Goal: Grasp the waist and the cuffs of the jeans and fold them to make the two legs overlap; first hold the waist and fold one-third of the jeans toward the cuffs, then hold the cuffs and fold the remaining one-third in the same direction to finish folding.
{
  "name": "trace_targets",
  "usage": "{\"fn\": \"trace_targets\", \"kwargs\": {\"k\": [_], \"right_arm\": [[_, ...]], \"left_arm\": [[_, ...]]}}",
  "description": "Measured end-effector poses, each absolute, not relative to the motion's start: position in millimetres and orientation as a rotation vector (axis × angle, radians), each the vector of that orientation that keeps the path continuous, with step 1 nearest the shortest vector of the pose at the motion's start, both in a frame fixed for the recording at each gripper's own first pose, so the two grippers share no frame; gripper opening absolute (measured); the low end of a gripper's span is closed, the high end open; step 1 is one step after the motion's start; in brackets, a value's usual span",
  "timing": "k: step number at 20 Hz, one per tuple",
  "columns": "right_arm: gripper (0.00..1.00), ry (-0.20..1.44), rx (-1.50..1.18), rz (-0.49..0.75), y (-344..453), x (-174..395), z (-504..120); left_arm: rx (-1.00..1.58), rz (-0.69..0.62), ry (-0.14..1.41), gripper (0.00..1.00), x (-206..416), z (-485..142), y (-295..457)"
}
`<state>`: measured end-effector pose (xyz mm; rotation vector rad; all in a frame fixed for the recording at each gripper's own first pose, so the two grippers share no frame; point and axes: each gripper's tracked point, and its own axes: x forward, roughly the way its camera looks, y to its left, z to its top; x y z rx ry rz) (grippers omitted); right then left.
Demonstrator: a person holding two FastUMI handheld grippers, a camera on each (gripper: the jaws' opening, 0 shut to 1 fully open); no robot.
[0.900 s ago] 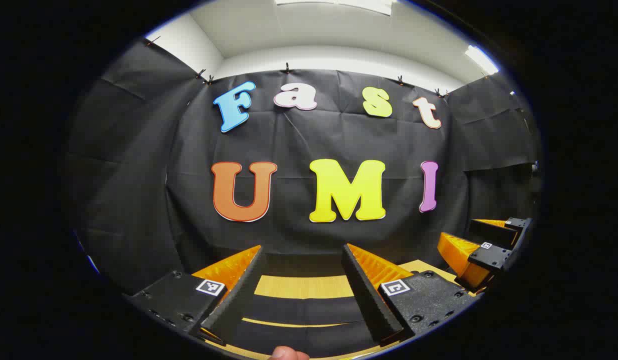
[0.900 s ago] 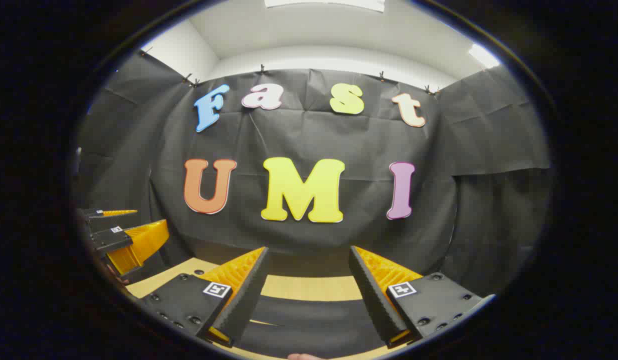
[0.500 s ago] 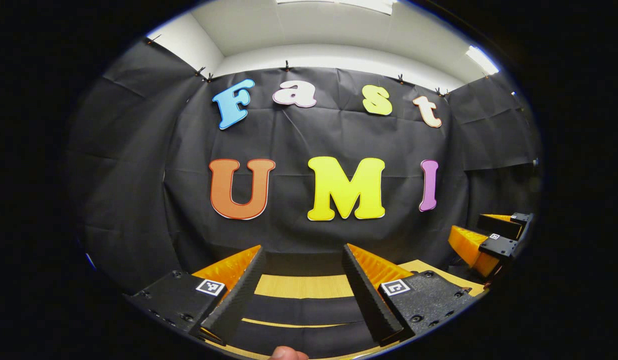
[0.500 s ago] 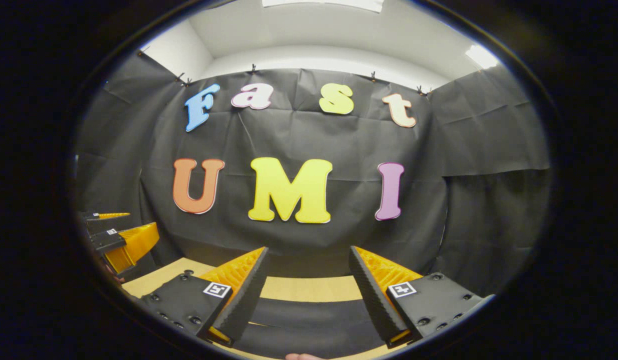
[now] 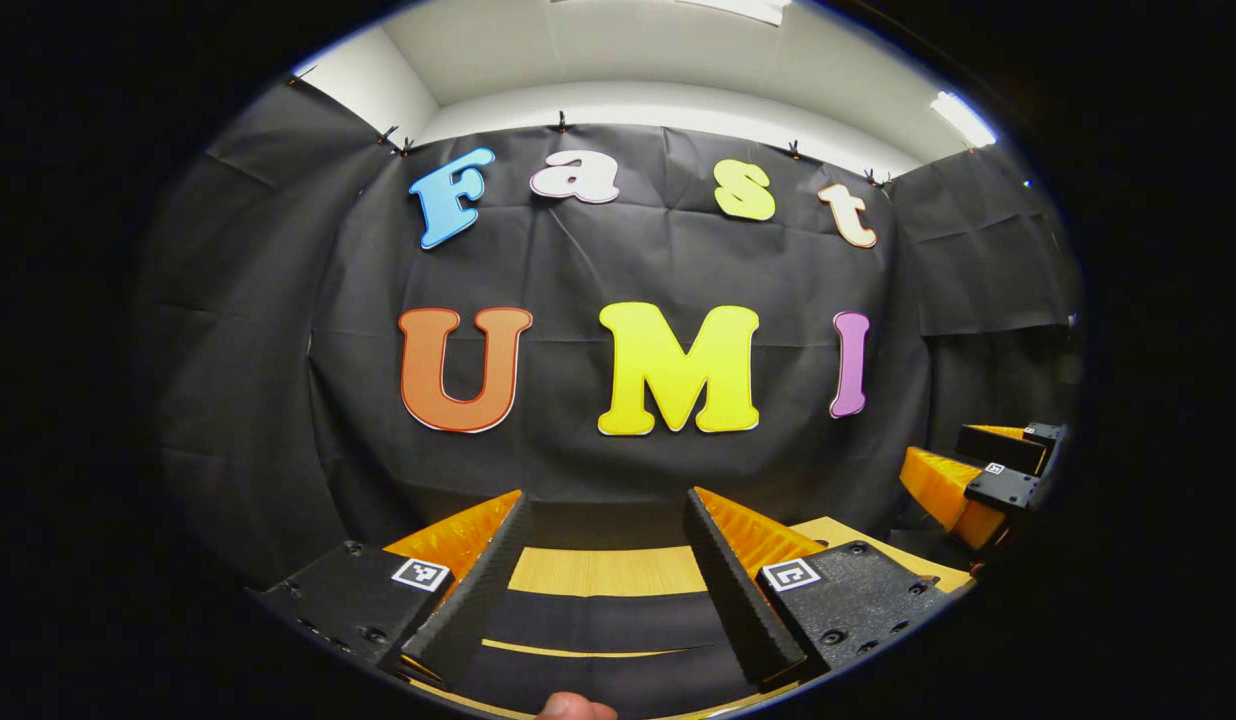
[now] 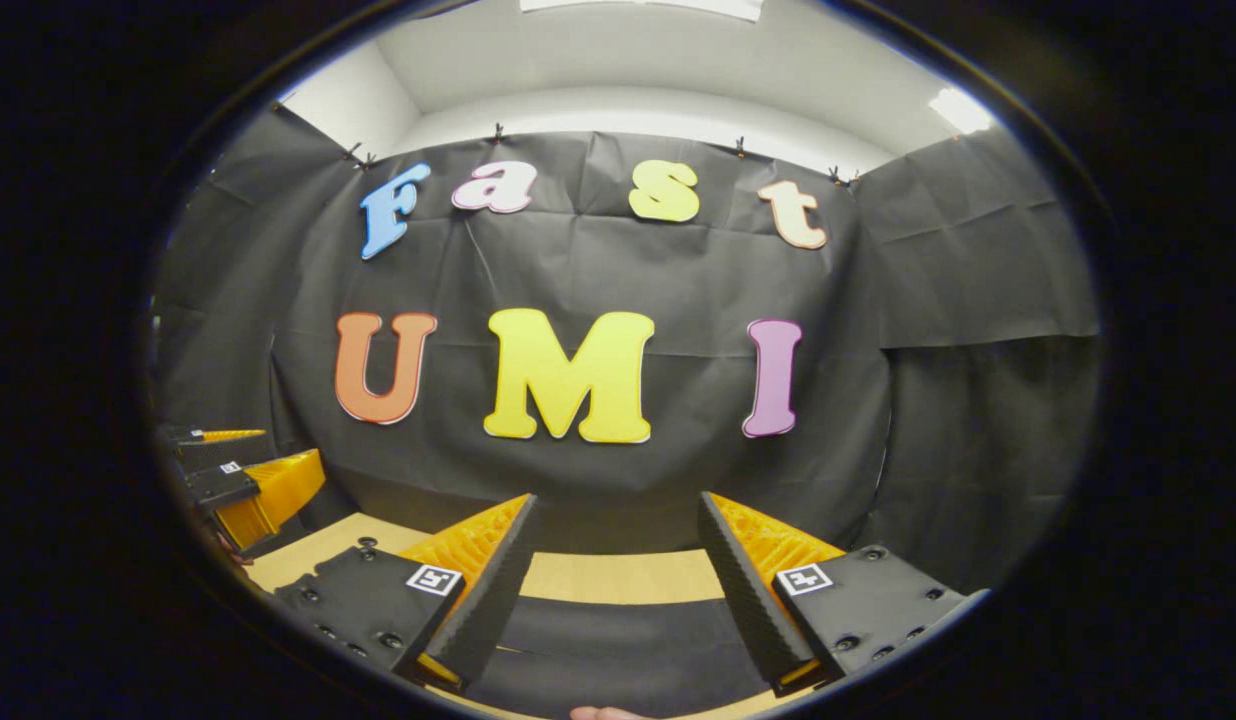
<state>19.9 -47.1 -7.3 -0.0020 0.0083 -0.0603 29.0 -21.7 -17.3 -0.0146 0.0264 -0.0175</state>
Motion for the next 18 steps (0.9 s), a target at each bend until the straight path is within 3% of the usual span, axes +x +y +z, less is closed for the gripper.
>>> {"fn": "trace_targets", "kwargs": {"k": [6, 12, 18], "right_arm": [[0.98, 0.118, 0.009, -0.102, -95.7, 28.9, -42.0], [0.97, 0.313, -0.016, -0.224, -215.7, 24.9, -109.6], [0.98, 0.624, 0.203, -0.355, -310.3, -0.4, -217.9]], "left_arm": [[-0.098, 0.108, 0.146, 0.98, 27.9, -65.3, 34.4], [-0.182, 0.339, 0.341, 0.98, -1.7, -152.6, 139.9], [-0.564, 0.634, 0.561, 0.99, -61.7, -259.9, 221.3]]}}
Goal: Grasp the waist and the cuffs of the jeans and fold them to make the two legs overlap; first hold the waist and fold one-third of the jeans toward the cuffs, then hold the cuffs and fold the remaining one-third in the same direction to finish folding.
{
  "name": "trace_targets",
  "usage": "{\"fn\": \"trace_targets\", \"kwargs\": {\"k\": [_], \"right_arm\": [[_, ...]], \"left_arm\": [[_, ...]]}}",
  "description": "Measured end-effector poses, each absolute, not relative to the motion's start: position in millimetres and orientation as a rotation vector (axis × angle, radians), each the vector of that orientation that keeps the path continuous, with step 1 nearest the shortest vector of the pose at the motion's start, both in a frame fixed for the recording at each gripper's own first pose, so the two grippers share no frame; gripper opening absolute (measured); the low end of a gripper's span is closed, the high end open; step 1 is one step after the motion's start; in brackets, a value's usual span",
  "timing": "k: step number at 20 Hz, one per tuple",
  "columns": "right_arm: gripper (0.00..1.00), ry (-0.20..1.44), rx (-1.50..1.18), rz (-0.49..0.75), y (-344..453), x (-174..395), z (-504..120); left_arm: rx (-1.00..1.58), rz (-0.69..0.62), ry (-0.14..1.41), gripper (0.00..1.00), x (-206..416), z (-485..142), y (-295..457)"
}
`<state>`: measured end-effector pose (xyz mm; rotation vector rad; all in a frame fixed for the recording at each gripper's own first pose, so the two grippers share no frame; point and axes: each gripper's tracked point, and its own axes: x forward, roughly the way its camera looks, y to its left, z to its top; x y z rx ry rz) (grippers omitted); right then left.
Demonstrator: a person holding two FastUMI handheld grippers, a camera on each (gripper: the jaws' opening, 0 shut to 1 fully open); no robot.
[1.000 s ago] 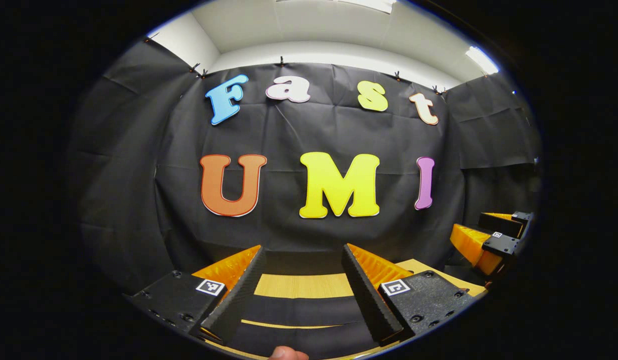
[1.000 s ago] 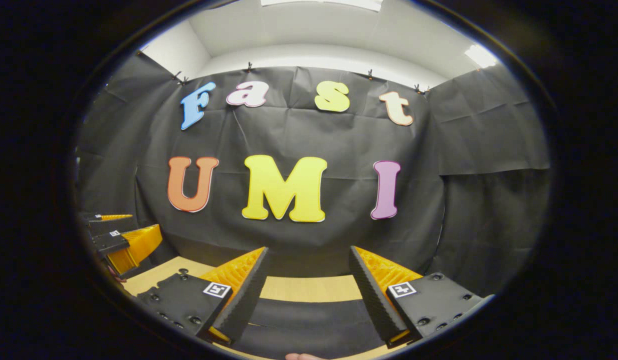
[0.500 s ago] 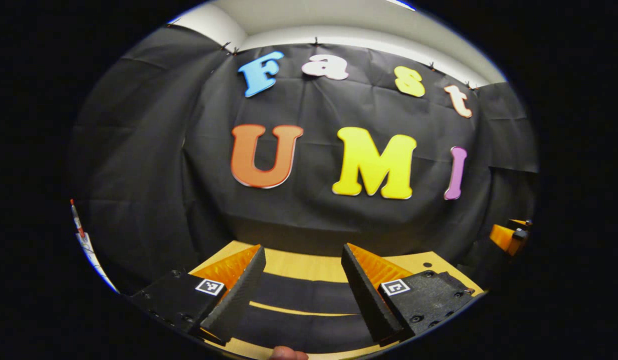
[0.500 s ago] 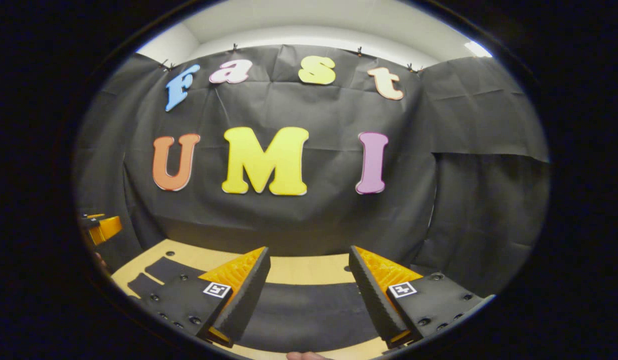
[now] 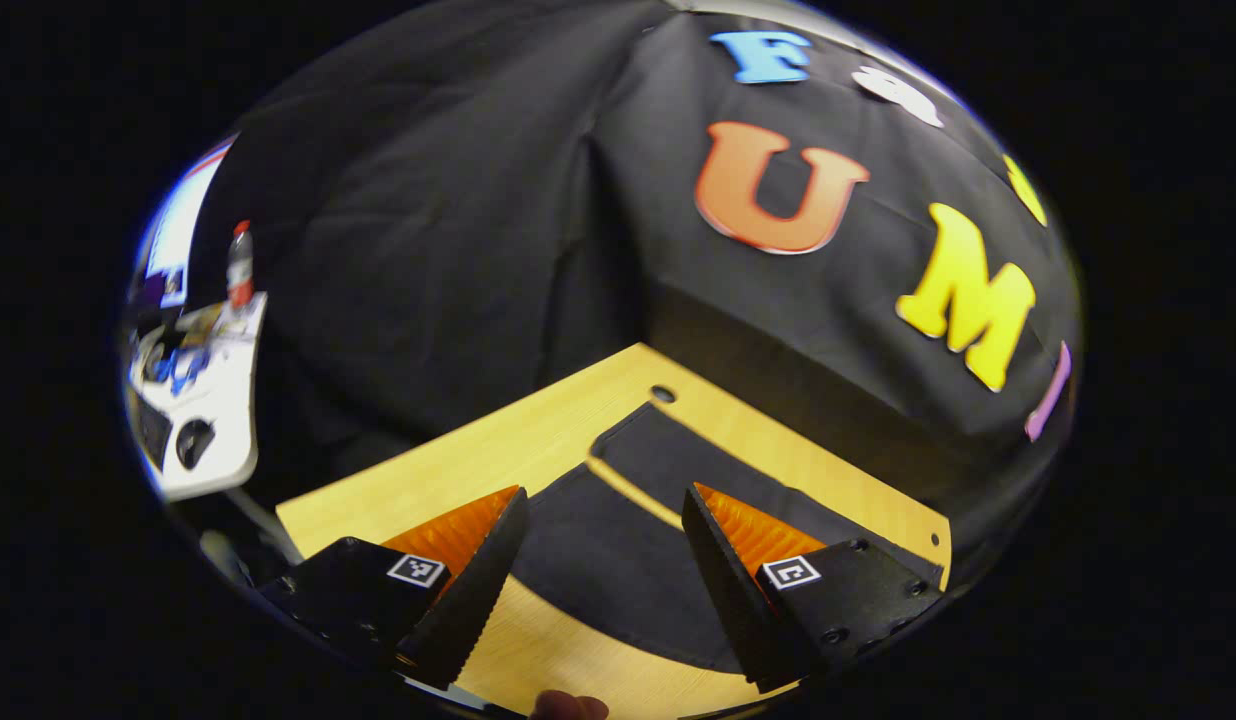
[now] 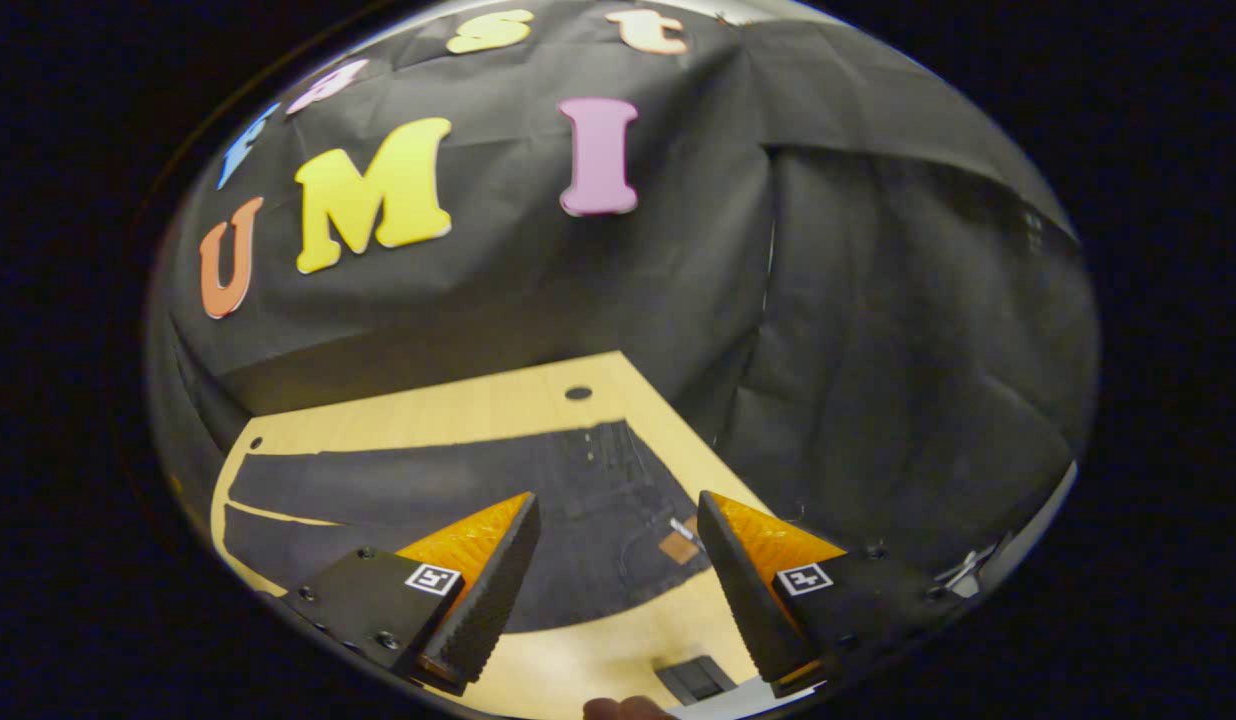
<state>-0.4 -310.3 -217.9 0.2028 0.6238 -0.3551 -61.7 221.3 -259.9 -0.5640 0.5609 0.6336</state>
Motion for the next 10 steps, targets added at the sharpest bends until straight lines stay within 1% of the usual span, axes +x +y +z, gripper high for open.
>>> {"fn": "trace_targets", "kwargs": {"k": [2, 5, 10], "right_arm": [[0.99, 0.707, 0.387, -0.410, -324.3, -1.3, -255.5], [0.99, 0.775, 0.585, -0.498, -348.8, -3.6, -296.8], [0.98, 0.816, 0.731, -0.567, -366.6, 7.9, -337.3]], "left_arm": [[-0.753, 0.723, 0.600, 0.99, -80.9, -287.5, 229.2], [-0.970, 0.778, 0.625, 0.99, -92.1, -307.0, 219.9], [-1.208, 0.848, 0.637, 0.99, -97.2, -330.4, 208.4]]}}
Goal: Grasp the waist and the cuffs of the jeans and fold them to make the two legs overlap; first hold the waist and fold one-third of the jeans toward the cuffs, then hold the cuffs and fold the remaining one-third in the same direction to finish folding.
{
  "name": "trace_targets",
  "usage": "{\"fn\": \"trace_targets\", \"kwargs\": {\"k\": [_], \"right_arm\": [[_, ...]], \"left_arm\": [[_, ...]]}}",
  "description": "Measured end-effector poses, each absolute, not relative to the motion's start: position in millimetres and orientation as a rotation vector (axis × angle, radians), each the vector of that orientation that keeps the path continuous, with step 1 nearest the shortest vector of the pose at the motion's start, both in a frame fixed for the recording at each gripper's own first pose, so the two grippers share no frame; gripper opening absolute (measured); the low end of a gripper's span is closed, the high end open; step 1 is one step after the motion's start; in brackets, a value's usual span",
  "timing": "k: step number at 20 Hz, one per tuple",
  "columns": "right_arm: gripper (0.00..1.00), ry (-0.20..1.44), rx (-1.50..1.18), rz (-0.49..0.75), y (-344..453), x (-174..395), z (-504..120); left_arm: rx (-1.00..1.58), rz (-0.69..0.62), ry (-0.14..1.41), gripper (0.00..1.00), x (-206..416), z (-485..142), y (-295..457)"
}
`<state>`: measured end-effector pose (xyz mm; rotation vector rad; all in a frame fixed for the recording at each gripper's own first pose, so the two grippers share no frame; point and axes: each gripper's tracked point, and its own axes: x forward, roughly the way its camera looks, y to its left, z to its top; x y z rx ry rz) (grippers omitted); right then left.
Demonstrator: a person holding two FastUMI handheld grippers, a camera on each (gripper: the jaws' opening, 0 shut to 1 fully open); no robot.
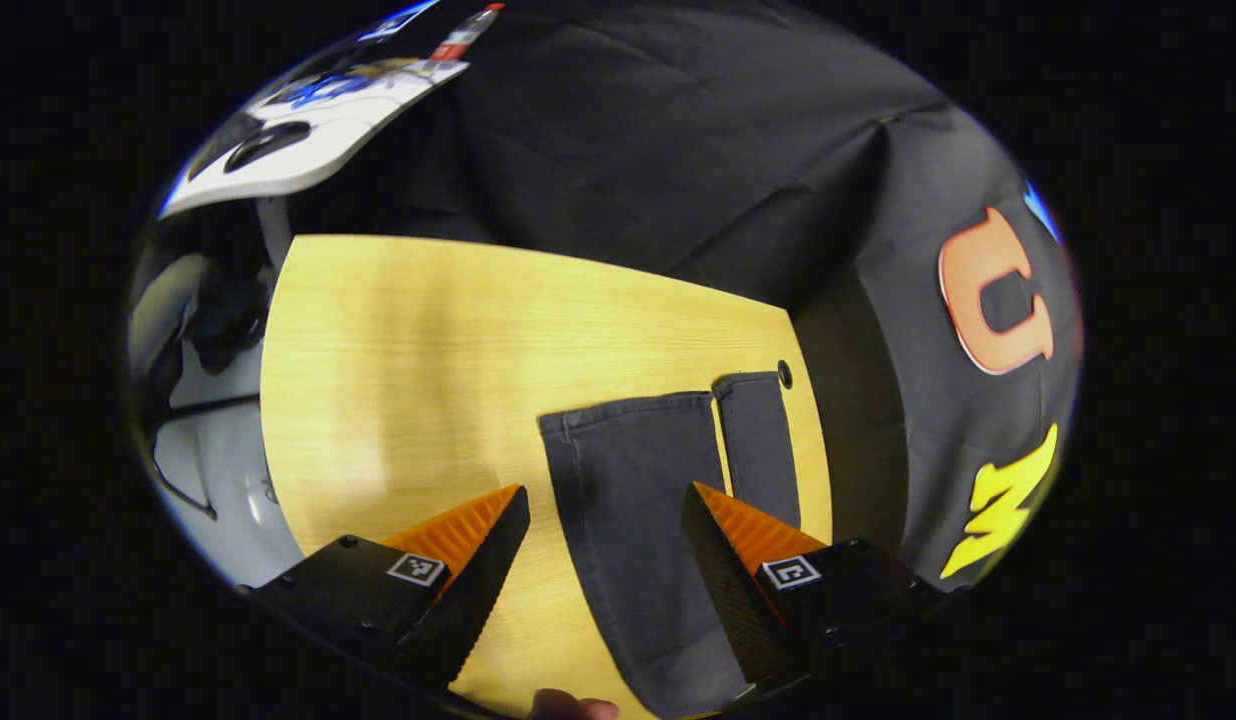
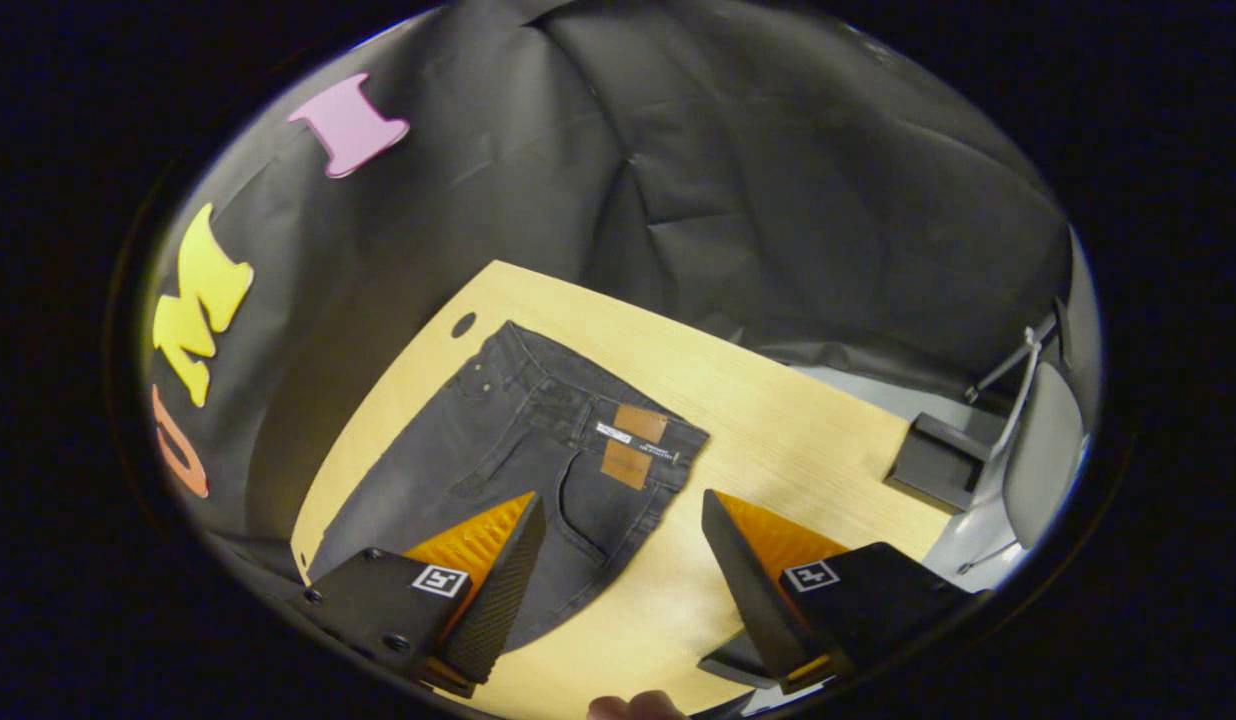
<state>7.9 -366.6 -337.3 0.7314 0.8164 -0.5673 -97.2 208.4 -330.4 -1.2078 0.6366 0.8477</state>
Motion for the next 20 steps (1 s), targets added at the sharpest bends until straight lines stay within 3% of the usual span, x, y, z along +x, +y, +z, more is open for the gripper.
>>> {"fn": "trace_targets", "kwargs": {"k": [4, 16, 18, 20], "right_arm": [[0.98, 0.858, 0.730, -0.584, -373.7, 17.2, -353.4], [0.98, 0.927, 0.700, -0.607, -371.7, 36.4, -383.7], [0.93, 0.928, 0.699, -0.620, -372.1, 35.9, -382.9], [0.97, 0.937, 0.662, -0.628, -371.5, 35.8, -384.9]], "left_arm": [[-1.252, 0.888, 0.646, 1.00, -91.3, -347.1, 221.5], [-1.202, 0.846, 0.738, 1.00, -45.9, -369.3, 223.5], [-1.200, 0.827, 0.737, 1.00, -35.2, -370.2, 221.8], [-1.191, 0.807, 0.744, 0.97, -28.2, -371.5, 219.0]]}}
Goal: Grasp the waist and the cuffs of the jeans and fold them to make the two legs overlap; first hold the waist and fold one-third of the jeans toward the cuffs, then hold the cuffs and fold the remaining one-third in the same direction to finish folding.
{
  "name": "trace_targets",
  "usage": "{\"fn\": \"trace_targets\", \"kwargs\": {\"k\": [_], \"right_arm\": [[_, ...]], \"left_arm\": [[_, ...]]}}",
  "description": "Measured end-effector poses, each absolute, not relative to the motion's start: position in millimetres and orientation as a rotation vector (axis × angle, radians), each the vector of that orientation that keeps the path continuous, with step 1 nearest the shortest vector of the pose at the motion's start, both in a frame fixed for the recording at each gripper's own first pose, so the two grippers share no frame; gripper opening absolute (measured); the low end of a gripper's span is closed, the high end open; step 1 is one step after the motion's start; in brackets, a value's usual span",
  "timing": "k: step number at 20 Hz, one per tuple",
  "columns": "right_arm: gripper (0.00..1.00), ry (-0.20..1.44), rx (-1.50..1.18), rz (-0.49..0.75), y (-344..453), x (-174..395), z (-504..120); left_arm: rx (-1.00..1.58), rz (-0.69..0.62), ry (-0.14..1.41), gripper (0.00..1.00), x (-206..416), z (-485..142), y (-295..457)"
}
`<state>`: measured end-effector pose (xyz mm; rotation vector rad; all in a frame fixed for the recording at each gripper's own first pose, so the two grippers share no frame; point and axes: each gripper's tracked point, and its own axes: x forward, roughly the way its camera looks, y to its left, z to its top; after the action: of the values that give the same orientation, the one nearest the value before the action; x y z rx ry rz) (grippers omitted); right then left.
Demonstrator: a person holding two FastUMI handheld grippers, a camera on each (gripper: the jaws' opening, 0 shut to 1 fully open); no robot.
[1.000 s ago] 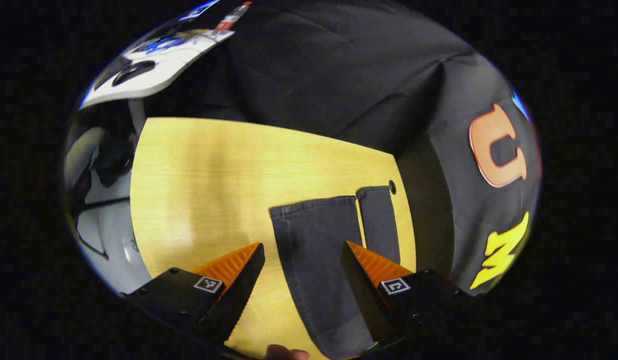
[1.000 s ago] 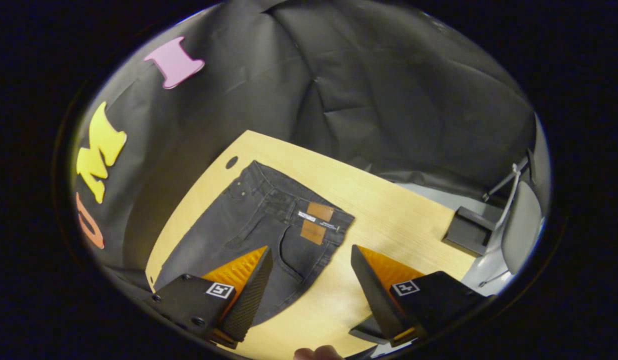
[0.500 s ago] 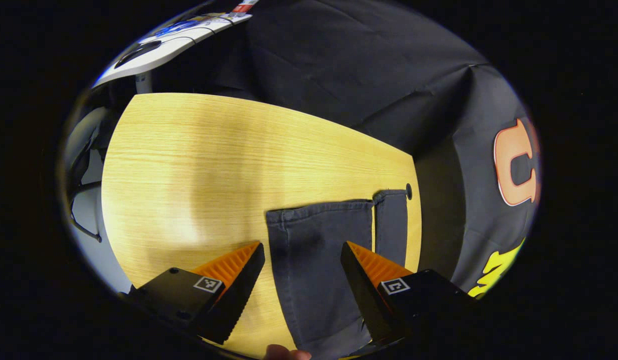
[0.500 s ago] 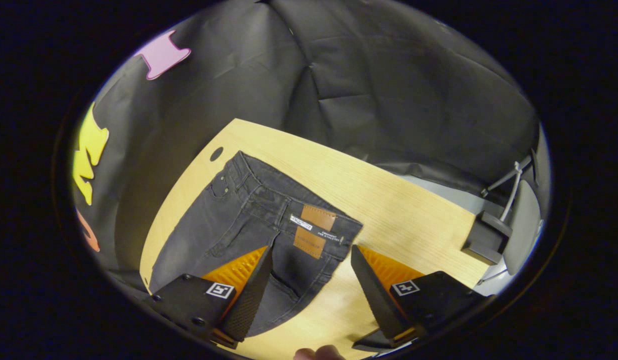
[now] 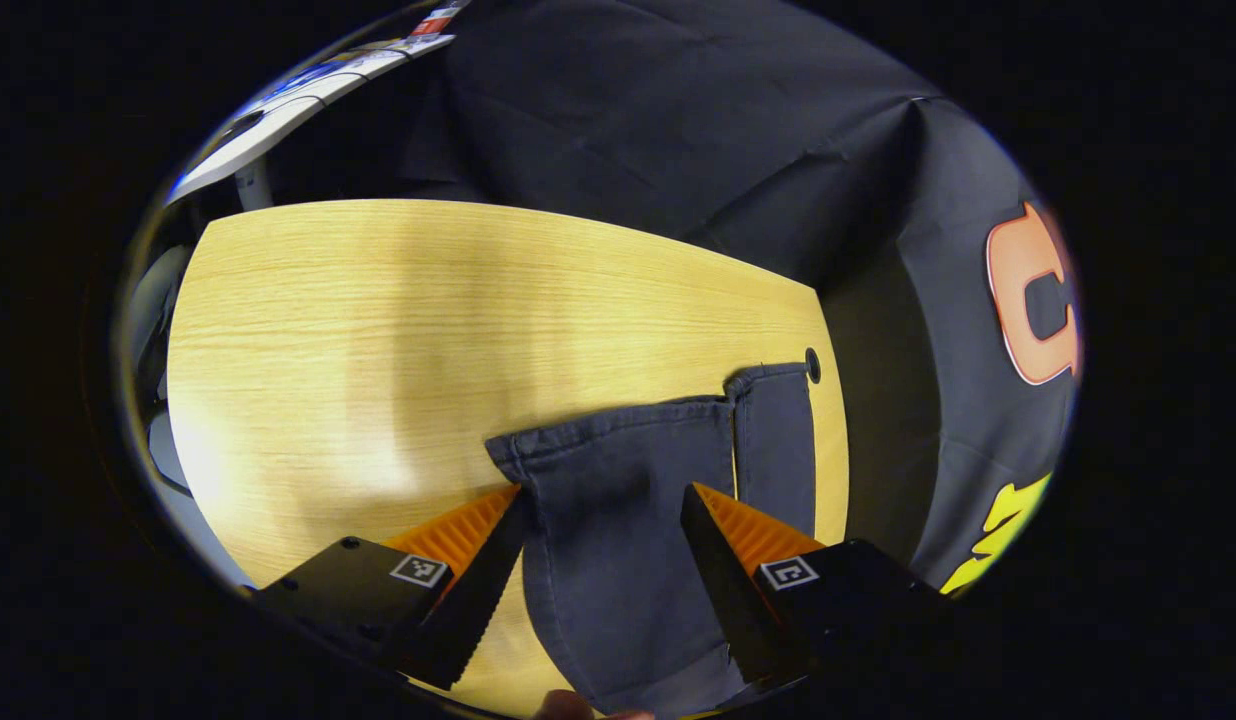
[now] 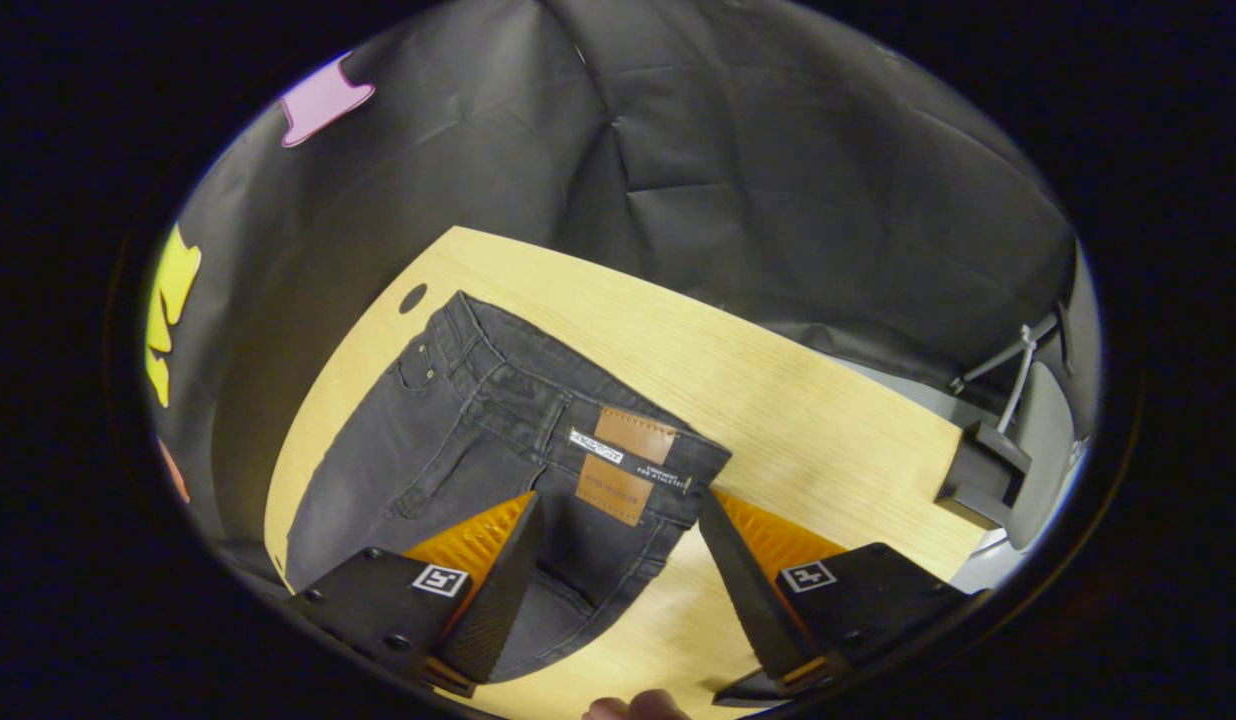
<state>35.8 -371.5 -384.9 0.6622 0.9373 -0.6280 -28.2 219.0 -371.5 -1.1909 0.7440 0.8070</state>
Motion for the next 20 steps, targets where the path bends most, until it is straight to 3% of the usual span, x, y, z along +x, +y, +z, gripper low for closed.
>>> {"fn": "trace_targets", "kwargs": {"k": [2, 5, 6, 7, 8, 9, 10, 14, 19, 20], "right_arm": [[0.97, 0.965, 0.575, -0.652, -370.1, 34.4, -388.8], [0.98, 1.001, 0.418, -0.710, -369.6, 34.3, -395.2], [0.93, 0.998, 0.376, -0.715, -367.4, 34.8, -395.4], [0.98, 0.981, 0.379, -0.721, -367.1, 39.6, -395.4], [0.87, 0.969, 0.386, -0.735, -367.7, 34.6, -393.7], [0.88, 0.970, 0.411, -0.738, -366.7, 31.7, -394.8], [0.90, 0.962, 0.405, -0.745, -371.7, 32.6, -395.1], [0.70, 0.924, 0.409, -0.717, -370.5, 37.9, -393.9], [0.12, 0.951, 0.365, -0.715, -360.2, 45.4, -394.8], [0.12, 0.974, 0.409, -0.710, -358.4, 45.5, -392.8]], "left_arm": [[-1.202, 0.806, 0.741, 0.93, -26.6, -375.4, 217.5], [-1.232, 0.815, 0.736, 0.72, -30.6, -378.9, 219.7], [-1.241, 0.809, 0.734, 0.70, -29.7, -380.2, 219.2], [-1.250, 0.799, 0.738, 0.61, -26.8, -384.6, 218.2], [-1.252, 0.804, 0.745, 0.58, -29.4, -384.2, 217.6], [-1.253, 0.814, 0.755, 0.39, -33.1, -387.2, 218.2], [-1.260, 0.814, 0.752, 0.31, -32.4, -387.8, 220.0], [-1.250, 0.790, 0.757, 0.13, -28.7, -390.0, 218.0], [-1.182, 0.768, 0.806, 0.05, -25.8, -390.4, 215.4], [-1.183, 0.762, 0.819, 0.05, -25.9, -388.6, 213.6]]}}
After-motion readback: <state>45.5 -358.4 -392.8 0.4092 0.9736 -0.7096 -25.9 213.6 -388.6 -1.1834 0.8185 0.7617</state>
